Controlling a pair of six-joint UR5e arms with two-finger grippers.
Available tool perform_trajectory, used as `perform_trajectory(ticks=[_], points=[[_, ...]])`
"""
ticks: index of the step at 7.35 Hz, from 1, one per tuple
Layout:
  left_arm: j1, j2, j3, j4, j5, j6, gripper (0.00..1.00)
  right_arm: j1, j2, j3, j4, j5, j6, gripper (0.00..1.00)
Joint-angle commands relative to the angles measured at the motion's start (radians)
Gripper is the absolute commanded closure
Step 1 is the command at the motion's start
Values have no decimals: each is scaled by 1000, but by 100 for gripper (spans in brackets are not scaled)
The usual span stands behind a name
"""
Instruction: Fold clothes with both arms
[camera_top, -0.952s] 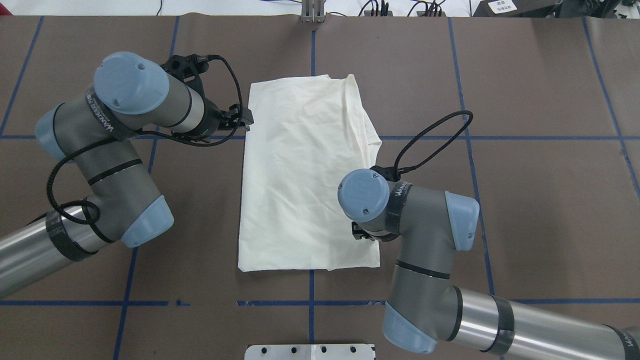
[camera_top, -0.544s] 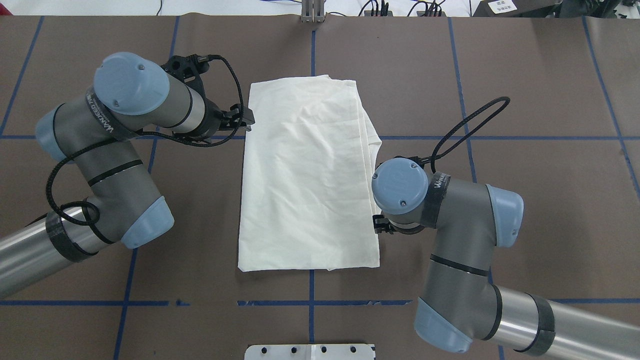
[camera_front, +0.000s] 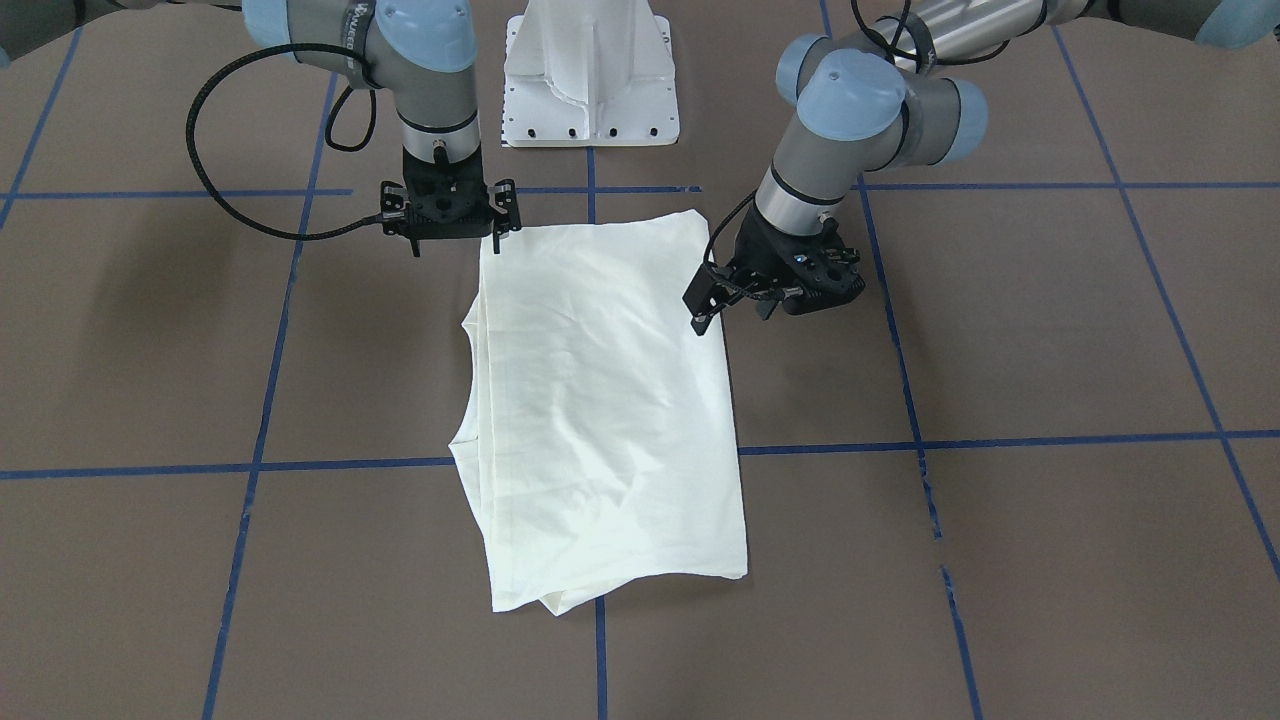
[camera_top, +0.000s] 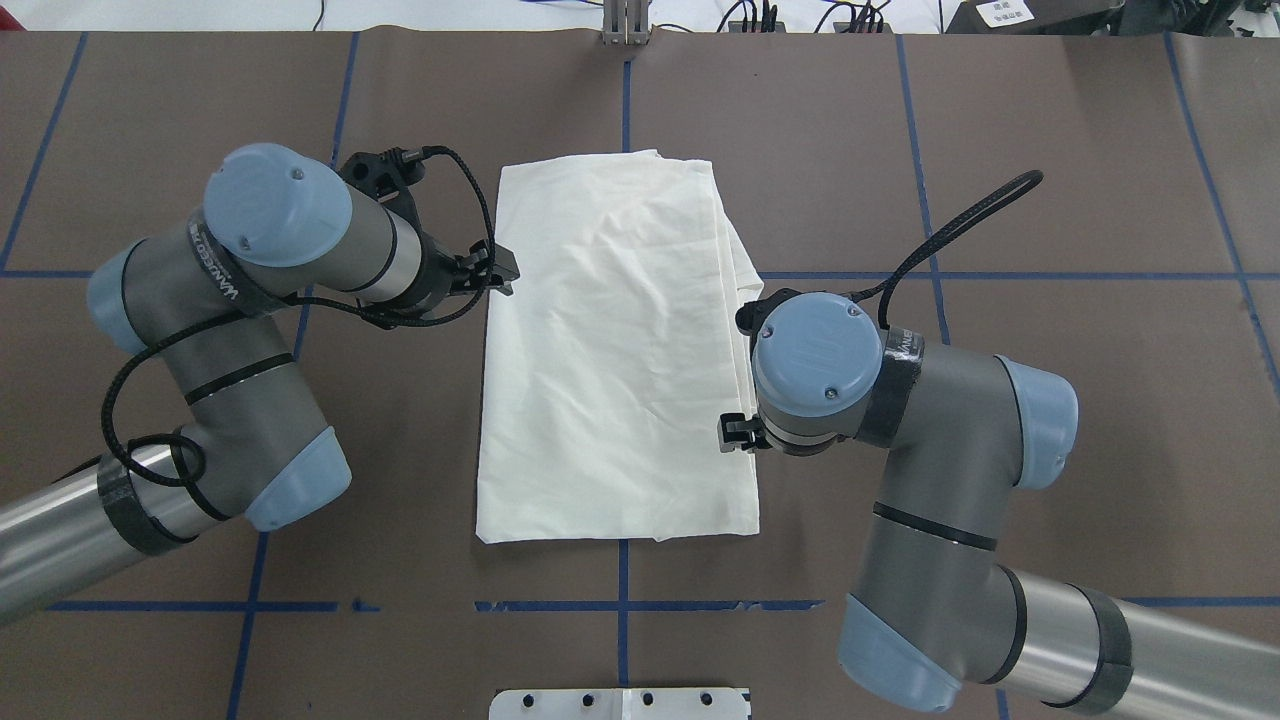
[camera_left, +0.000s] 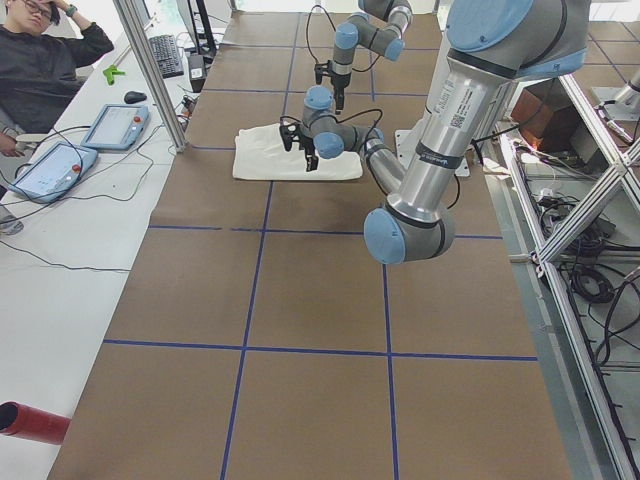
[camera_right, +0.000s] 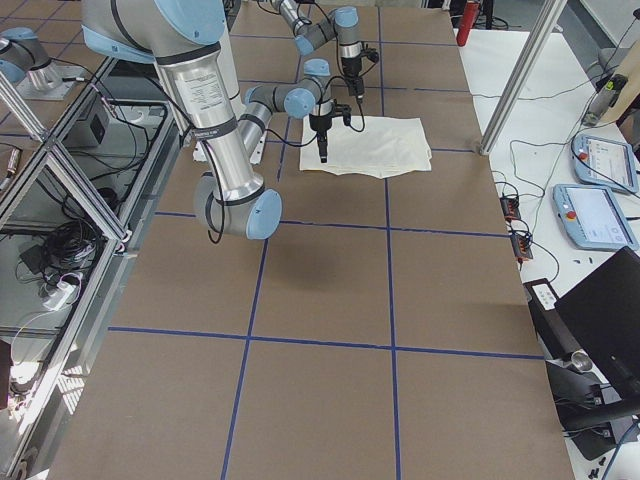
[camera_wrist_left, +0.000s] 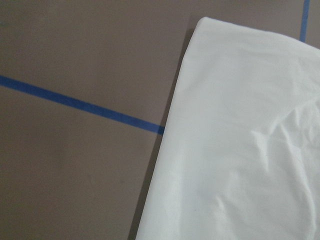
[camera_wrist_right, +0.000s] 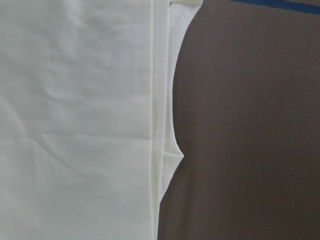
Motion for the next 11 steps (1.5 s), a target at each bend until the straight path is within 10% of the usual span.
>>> perform_trajectory(ticks=[1,7,11], points=[[156,76,-95,-3,21,-271,2,4,-14,13,109,9,11,0],[257,74,-113,146,118,-381,10,6,-12,17,138,27,26,0],[267,75,-109,146,121,-399,44,13,-12,17,137,29,26,0]])
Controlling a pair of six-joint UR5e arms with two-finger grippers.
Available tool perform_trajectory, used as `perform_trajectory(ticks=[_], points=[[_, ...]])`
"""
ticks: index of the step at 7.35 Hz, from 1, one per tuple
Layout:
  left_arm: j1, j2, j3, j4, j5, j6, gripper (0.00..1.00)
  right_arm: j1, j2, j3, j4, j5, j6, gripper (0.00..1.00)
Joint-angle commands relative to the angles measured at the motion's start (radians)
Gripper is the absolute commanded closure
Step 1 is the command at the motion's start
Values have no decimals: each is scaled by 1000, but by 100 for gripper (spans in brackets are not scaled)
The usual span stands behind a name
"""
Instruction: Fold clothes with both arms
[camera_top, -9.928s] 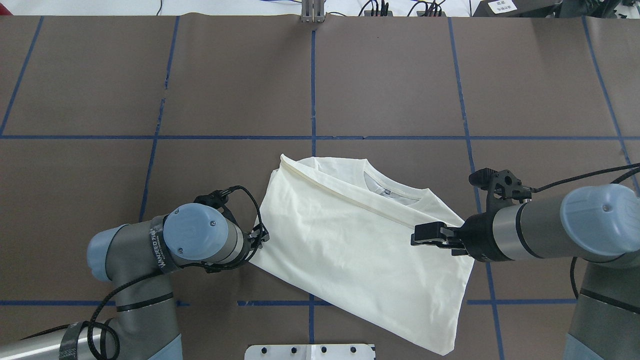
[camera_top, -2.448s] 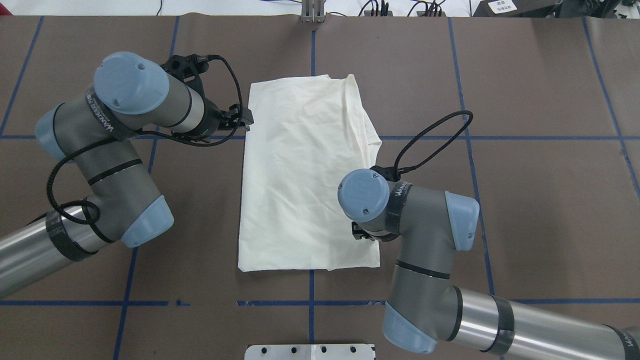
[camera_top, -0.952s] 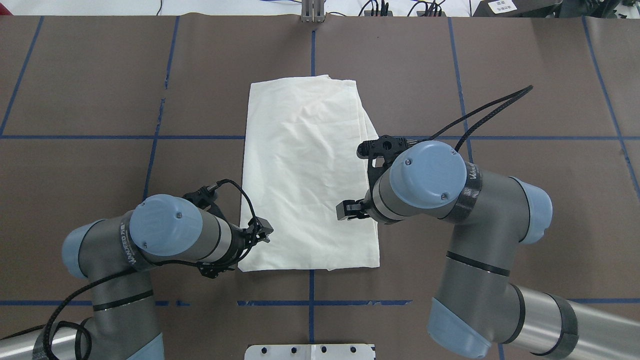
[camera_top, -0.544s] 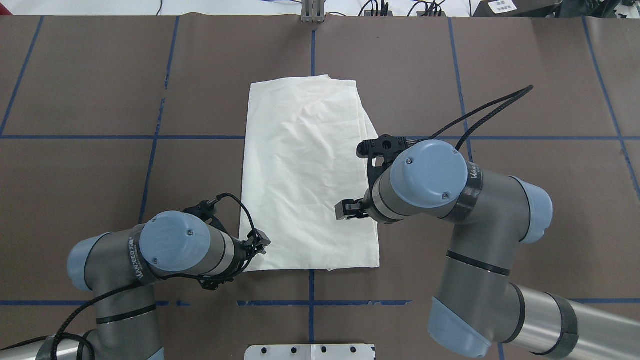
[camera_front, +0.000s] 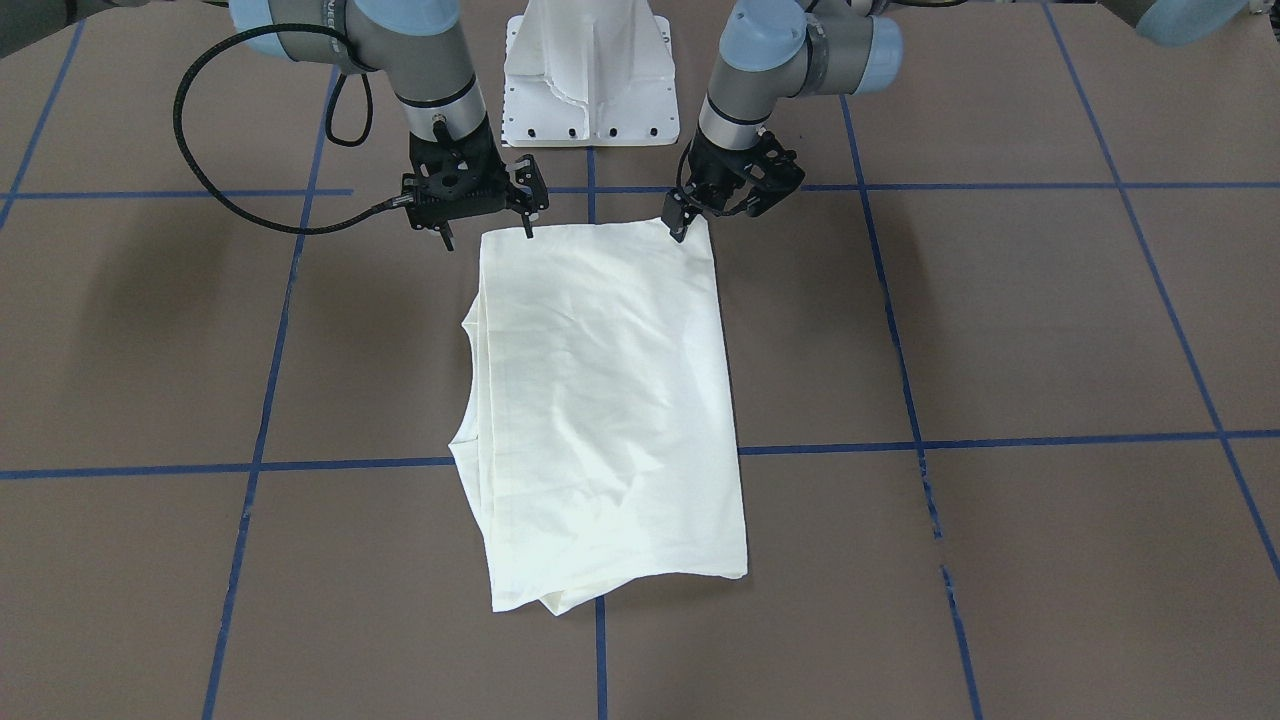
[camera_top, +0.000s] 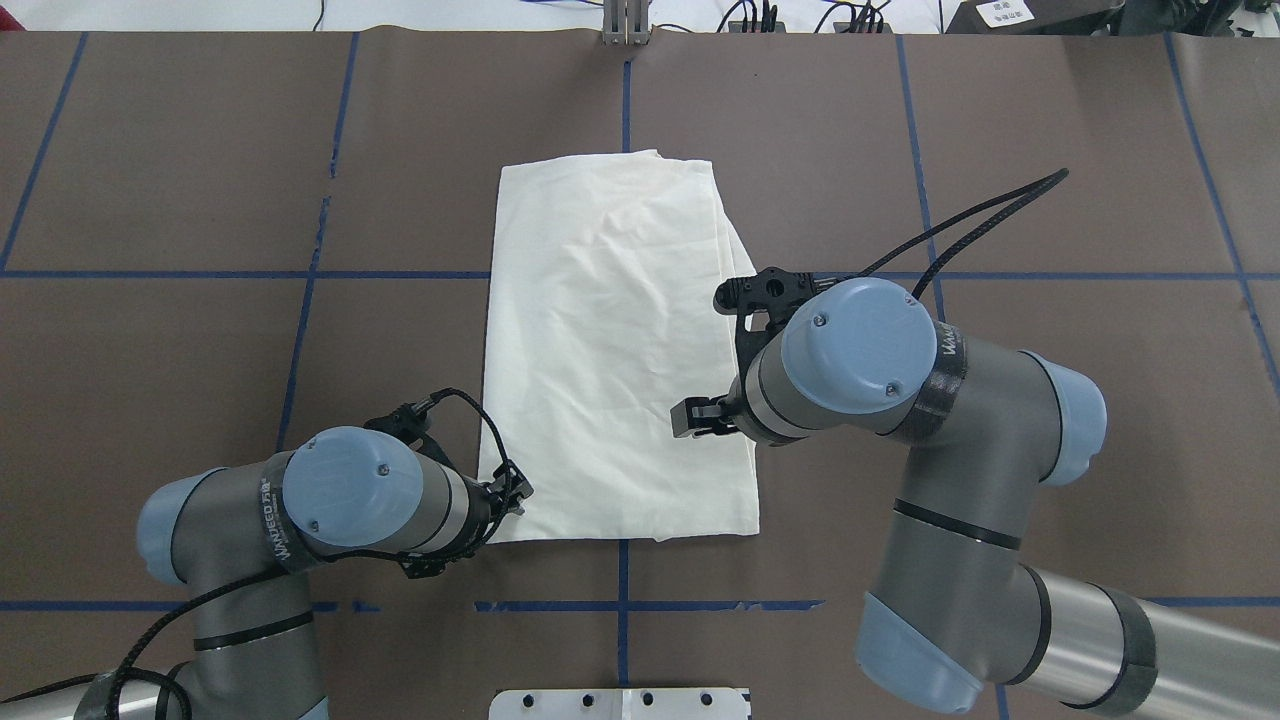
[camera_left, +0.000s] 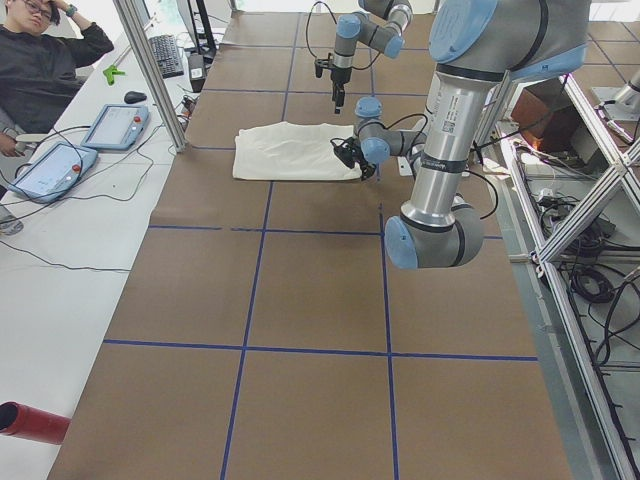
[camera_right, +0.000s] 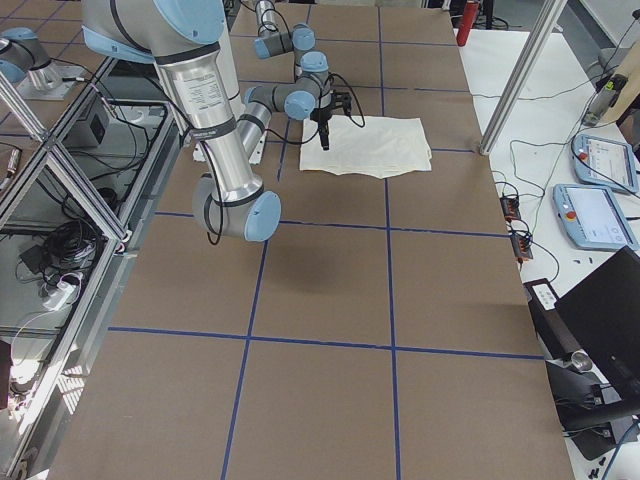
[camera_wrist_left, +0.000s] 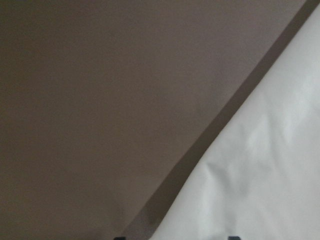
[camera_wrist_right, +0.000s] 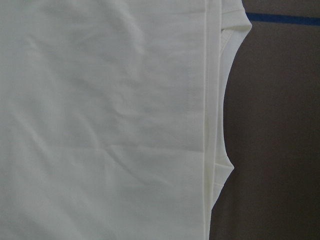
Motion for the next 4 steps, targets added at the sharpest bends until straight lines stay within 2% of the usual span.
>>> perform_trajectory(ticks=[1,4], points=[[4,1,2,0,1,-2,47,5,0,0,0,1,0,0],[4,-1,2,0,1,-2,47,8,0,0,0,1,0,0]])
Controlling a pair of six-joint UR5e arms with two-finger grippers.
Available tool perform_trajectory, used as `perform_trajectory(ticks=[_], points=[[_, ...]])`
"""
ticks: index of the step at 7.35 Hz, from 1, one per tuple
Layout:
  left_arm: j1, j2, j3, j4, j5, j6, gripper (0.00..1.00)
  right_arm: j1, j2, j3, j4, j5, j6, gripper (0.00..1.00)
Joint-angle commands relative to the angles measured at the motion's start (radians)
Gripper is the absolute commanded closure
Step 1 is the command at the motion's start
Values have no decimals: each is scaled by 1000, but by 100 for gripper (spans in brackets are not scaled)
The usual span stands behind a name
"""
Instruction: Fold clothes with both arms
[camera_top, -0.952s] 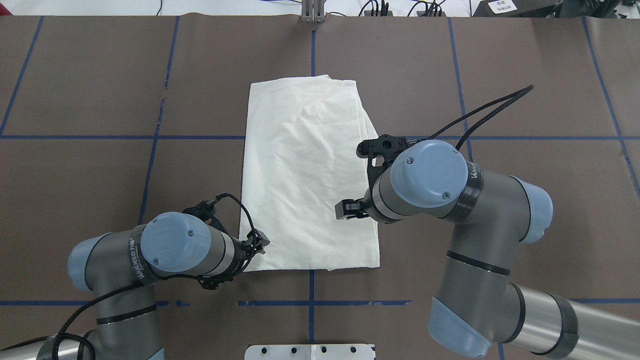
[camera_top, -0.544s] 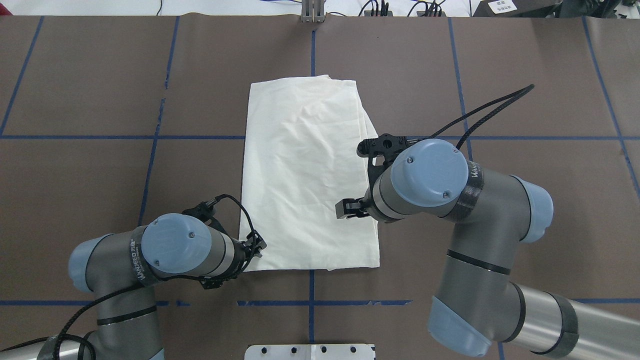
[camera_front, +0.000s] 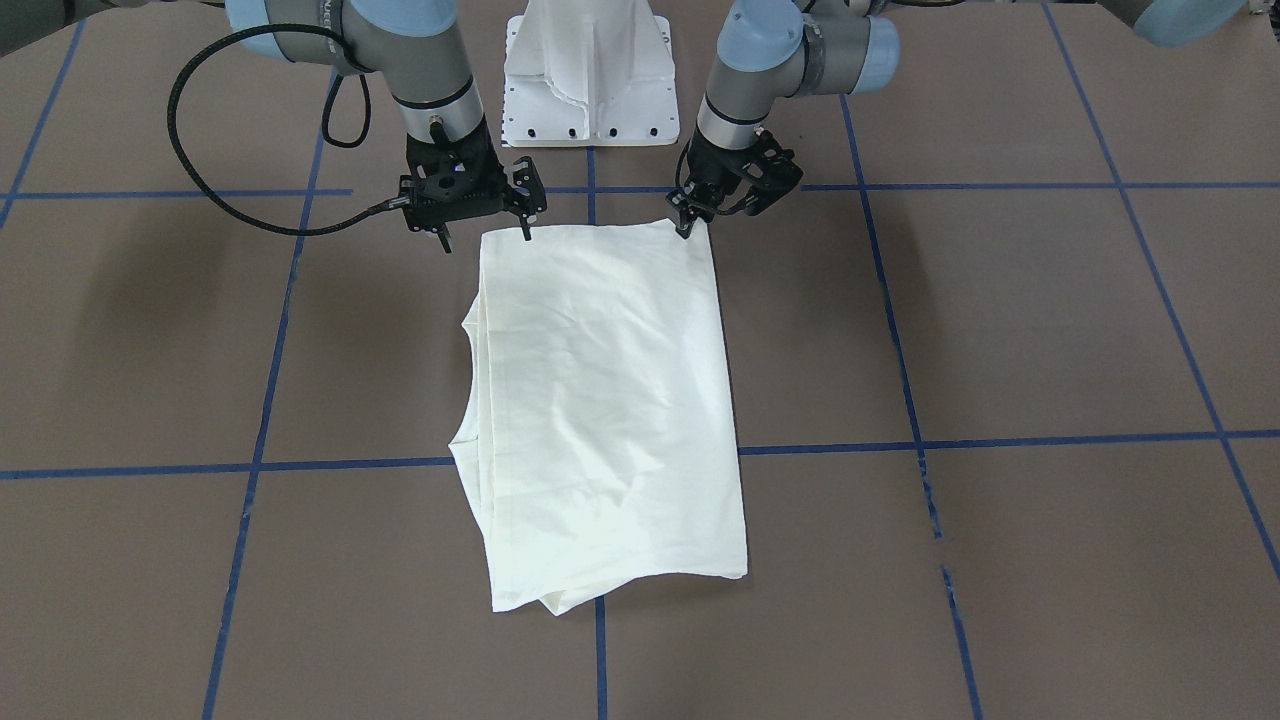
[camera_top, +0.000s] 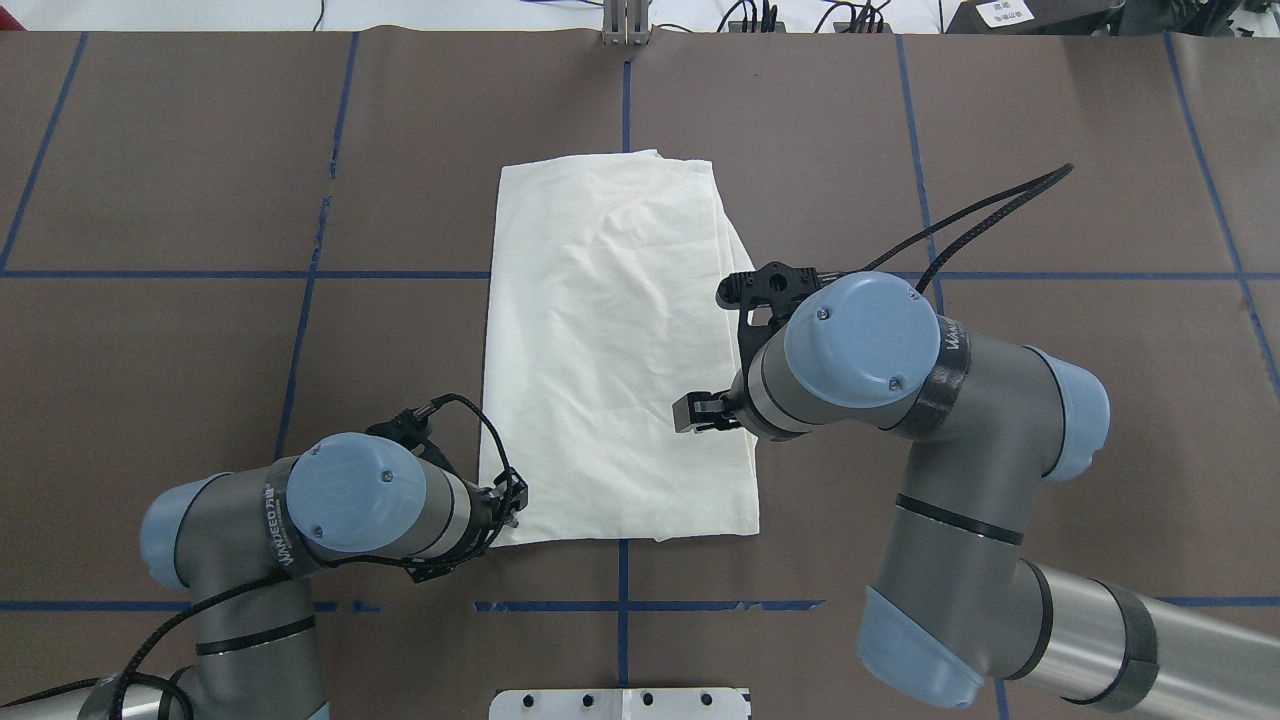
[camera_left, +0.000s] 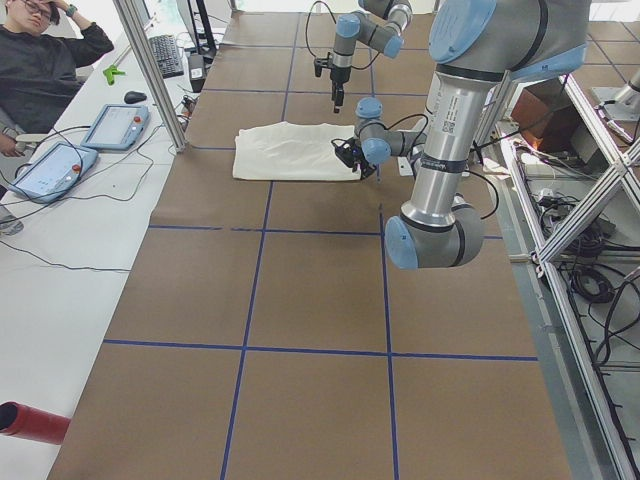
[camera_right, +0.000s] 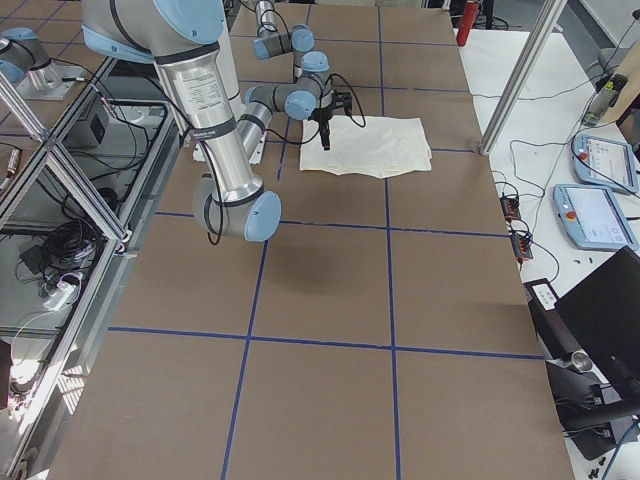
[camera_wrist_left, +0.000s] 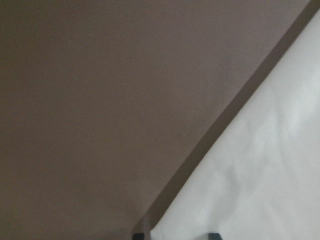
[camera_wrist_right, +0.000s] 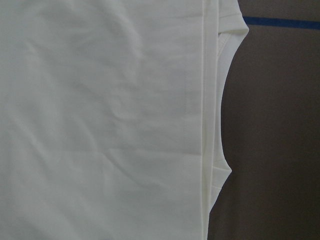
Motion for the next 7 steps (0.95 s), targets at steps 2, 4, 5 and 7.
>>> perform_trajectory(ticks=[2,4,5,7], points=[[2,-1,15,0,12,0,47,4,0,0,0,3,0,0],[2,-2,20,0,12,0,47,5,0,0,0,3,0,0],[2,-5,19,2,12,-1,58,7,0,0,0,3,0,0],[2,-7,17,2,12,-1,94,8,-2,0,0,3,0,0]])
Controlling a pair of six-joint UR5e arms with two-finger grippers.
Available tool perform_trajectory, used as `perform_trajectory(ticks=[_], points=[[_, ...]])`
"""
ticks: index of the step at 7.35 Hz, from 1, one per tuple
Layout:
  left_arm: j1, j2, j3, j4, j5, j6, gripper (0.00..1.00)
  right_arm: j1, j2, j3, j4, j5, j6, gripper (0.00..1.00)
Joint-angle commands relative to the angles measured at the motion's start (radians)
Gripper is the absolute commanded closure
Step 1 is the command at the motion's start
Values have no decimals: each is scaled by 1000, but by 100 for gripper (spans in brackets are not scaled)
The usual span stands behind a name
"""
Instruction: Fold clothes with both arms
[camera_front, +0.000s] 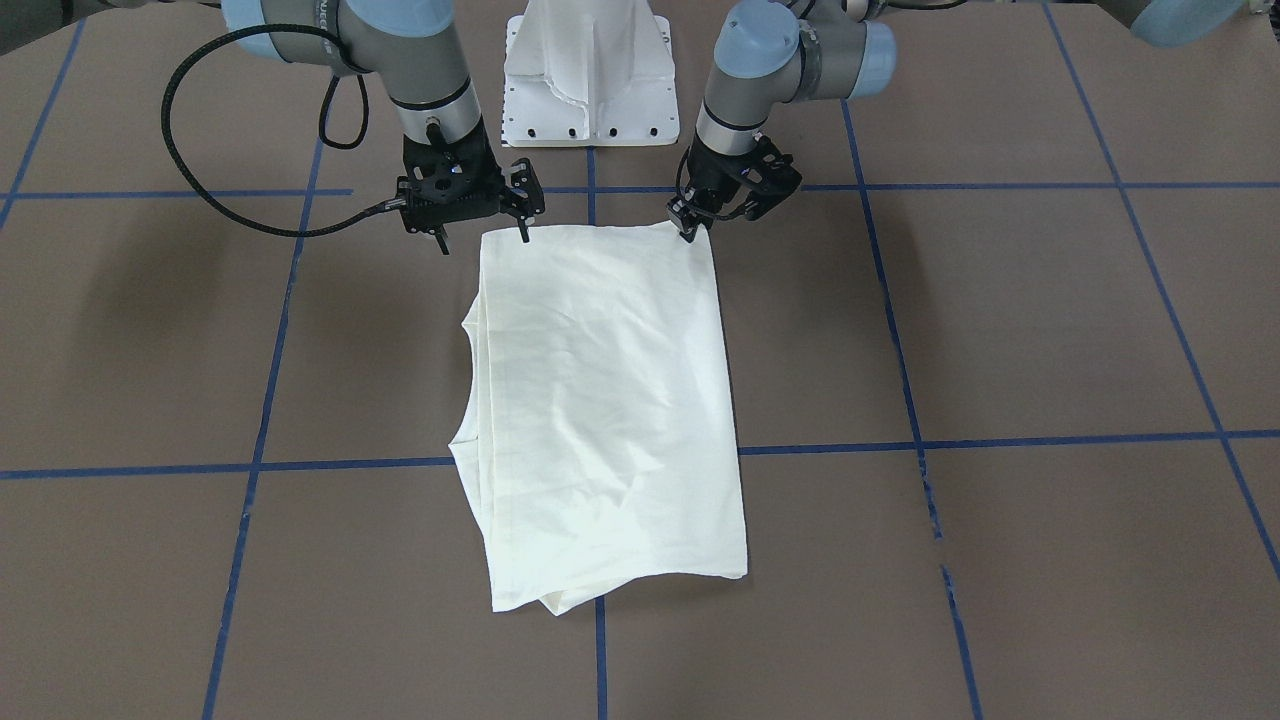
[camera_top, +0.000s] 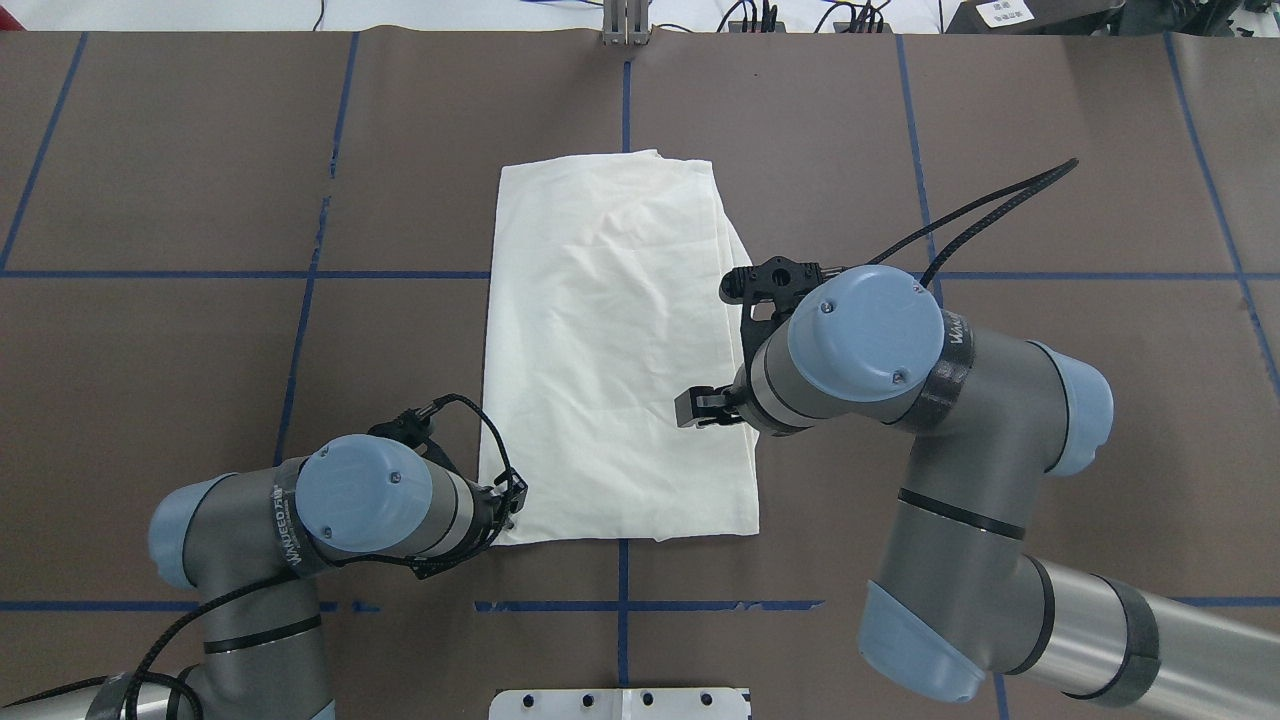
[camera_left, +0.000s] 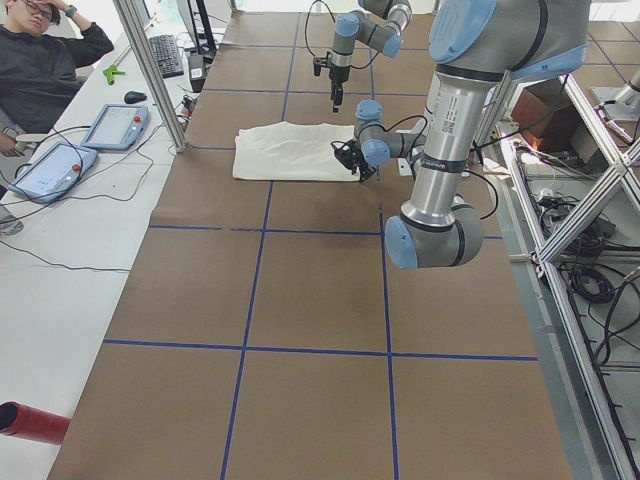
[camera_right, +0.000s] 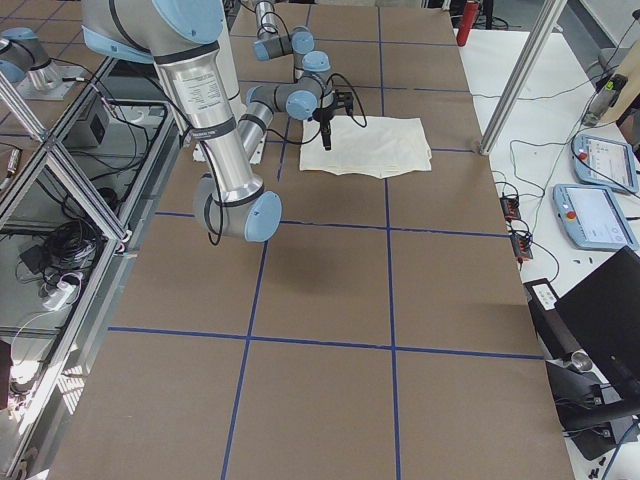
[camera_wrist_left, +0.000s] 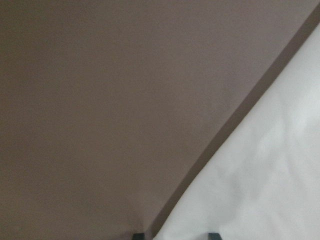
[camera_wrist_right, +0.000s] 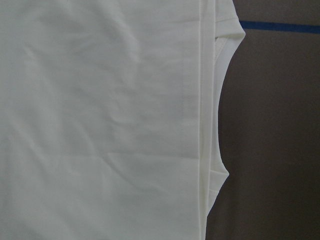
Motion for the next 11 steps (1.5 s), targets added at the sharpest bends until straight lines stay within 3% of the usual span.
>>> perform_trajectory(ticks=[1,4,8,11], points=[[0,-1,-6,0,-1,1,100,2,-3,0,0,0,0,0],[0,1,-56,63,-9,20,100,1,-9,0,0,0,5,0],[0,-6,-86,94,-12,63,100,-111,-6,-27,3,-12,446,0],[0,-6,-83,92,-12,63,100,-169,-3,-77,5,-109,509,0]])
